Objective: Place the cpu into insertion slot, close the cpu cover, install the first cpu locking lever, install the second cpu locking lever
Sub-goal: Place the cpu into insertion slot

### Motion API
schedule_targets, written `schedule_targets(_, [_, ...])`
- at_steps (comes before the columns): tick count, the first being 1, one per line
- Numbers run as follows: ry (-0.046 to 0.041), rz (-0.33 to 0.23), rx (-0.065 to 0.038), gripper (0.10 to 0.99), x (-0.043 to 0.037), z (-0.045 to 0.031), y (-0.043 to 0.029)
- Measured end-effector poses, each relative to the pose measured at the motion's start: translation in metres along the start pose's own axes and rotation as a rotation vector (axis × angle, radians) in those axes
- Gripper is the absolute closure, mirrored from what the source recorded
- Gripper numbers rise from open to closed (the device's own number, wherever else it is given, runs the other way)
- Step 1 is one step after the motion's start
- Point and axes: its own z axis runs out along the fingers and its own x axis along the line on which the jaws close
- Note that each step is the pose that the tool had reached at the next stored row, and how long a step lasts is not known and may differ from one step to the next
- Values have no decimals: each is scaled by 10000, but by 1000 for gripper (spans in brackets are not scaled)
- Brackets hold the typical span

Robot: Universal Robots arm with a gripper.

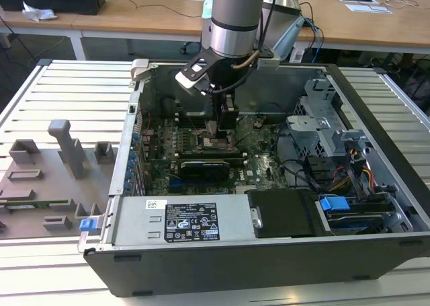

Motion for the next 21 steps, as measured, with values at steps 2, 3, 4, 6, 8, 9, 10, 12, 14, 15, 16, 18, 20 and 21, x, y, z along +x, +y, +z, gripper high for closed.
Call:
schedule_targets(2, [0, 223, 11, 541, 0, 0, 0])
schedule_targets(3, [1, 306, 15, 541, 0, 0, 0])
schedule_targets(4, [2, 400, 19, 541, 0, 0, 0])
schedule_targets(6, [2, 659, 31, 541, 0, 1, 0])
schedule_targets(8, [2, 803, 38, 541, 0, 1, 0])
schedule_targets(9, [4, 891, 42, 541, 0, 1, 0])
schedule_targets(10, [5, 893, 42, 541, 0, 1, 1])
schedule_targets(12, [5, 864, 40, 541, 1, 2, 1])
schedule_targets(14, [0, 749, 35, 541, 4, 9, 1])
schedule_targets(15, [-7, 650, 32, 541, 8, 15, 1])
schedule_targets(16, [-9, 554, 26, 541, 13, 26, 3])
schedule_targets(18, [-16, 422, 21, 541, 25, 60, 5])
schedule_targets(20, [-22, 287, 14, 541, 33, 116, 8])
schedule_targets(21, [-23, 267, 13, 541, 35, 140, 9])
